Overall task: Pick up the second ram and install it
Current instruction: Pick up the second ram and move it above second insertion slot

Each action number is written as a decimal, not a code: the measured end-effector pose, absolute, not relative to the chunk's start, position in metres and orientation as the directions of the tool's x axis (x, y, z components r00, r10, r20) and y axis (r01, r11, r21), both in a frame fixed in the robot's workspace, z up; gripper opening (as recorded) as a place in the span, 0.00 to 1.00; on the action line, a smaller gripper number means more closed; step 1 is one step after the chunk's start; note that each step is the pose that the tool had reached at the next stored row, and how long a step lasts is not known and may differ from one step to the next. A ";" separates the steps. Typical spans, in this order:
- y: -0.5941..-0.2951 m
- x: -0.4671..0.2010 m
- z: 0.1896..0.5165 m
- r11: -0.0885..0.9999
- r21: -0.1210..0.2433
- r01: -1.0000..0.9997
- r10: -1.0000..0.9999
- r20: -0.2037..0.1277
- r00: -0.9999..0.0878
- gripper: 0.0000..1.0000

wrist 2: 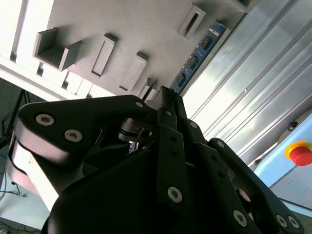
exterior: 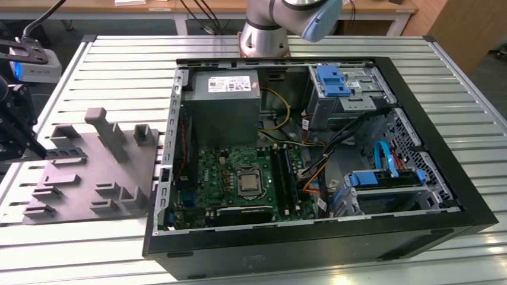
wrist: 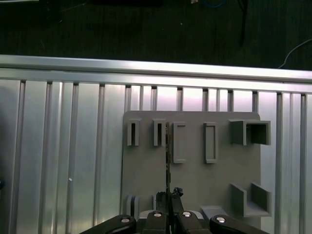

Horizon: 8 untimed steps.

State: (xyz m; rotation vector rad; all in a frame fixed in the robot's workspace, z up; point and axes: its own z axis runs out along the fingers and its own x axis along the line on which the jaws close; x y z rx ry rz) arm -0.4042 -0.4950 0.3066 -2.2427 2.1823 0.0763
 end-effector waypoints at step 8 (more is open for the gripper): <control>-0.495 -0.404 0.317 -0.028 0.026 -0.999 -0.999 -0.045 0.027 0.14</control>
